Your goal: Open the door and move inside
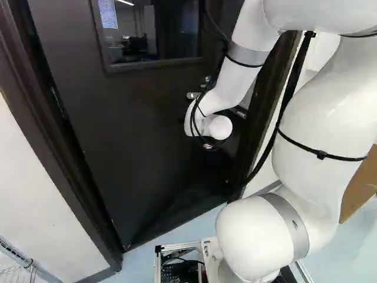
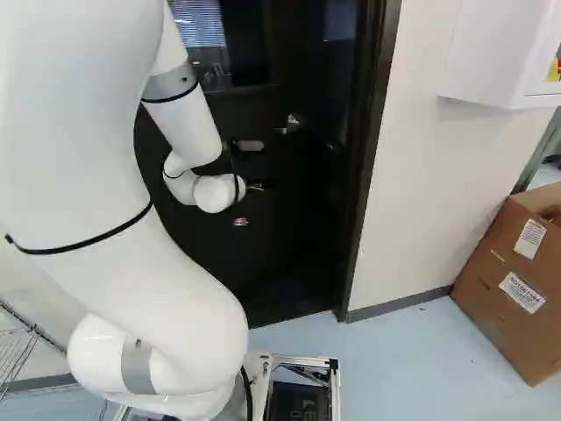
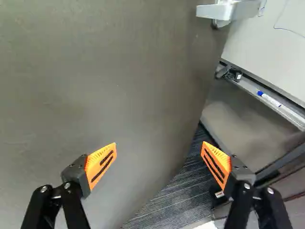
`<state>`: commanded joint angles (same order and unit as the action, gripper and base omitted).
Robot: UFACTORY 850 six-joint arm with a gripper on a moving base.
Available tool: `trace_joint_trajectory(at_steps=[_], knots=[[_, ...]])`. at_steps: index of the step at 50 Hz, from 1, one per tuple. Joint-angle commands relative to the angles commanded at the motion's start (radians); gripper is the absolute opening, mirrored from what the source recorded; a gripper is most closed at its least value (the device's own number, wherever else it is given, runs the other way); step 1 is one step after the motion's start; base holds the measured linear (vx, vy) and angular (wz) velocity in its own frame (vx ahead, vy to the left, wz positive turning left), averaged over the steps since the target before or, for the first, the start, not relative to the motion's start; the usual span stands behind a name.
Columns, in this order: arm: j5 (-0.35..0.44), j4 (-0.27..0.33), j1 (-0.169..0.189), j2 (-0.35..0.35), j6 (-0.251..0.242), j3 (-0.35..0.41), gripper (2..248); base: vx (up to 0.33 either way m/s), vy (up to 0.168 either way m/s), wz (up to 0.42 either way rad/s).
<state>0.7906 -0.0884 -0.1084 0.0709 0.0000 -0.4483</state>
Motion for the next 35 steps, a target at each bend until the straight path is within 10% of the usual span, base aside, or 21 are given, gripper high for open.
trace_joint_trajectory(at_steps=[35], knots=[[0.0,0.0,0.0,0.001,0.0,-0.001,247,0.012,0.024,-0.003]])
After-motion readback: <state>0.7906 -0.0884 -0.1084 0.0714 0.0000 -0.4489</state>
